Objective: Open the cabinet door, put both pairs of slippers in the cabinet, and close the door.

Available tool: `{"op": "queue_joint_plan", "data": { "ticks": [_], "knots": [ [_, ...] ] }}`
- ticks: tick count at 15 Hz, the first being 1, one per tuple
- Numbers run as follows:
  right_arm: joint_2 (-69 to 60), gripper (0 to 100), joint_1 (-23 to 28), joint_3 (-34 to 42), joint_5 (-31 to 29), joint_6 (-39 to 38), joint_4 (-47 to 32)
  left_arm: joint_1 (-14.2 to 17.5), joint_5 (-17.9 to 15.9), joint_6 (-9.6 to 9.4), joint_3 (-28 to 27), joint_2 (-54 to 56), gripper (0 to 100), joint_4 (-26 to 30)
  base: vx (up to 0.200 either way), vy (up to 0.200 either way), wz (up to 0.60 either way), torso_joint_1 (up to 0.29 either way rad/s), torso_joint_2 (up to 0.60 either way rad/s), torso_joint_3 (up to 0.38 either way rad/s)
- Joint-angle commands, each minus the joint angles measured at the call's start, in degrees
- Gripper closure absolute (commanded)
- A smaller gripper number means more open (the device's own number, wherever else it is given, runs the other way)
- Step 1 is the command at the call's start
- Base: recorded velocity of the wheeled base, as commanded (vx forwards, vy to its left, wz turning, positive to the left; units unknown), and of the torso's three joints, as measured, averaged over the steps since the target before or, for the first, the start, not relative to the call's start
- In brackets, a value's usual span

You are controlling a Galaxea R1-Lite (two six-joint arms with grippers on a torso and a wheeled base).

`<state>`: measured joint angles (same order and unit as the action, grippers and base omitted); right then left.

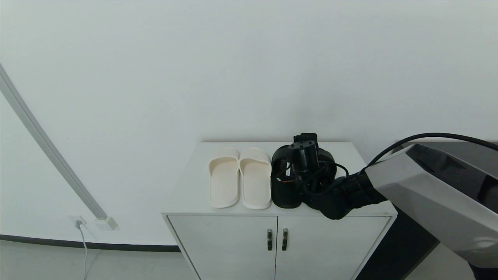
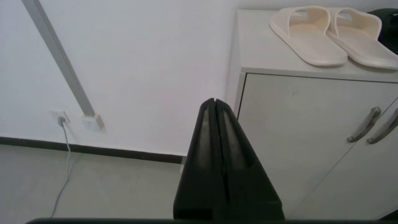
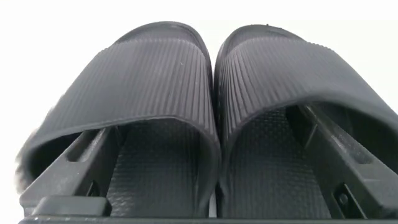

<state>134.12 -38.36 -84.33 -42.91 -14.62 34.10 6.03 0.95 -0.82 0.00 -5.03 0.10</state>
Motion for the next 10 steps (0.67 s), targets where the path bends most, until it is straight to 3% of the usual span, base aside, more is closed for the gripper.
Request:
{"op": "queue_joint_plan", "data": {
  "ticks": [1,2,10],
  "knots": [
    [1.0,0,0.3,-0.7,0.1,0.1,0.0,0.0,0.0,0.03,0.0,-0.1,100,0.0,0.0,0.0,0.0,0.0,0.0,0.0],
    [1.0,100,0.5,-0.8,0.1,0.3,0.1,0.0,0.0,0.03,0.0,-0.1,100,0.0,0.0,0.0,0.0,0.0,0.0,0.0],
    [-1.6,100,0.9,-1.2,0.1,1.1,0.1,0.0,0.0,-0.06,0.0,-0.1,100,0.0,0.0,0.0,0.0,0.0,0.0,0.0]
  ]
}}
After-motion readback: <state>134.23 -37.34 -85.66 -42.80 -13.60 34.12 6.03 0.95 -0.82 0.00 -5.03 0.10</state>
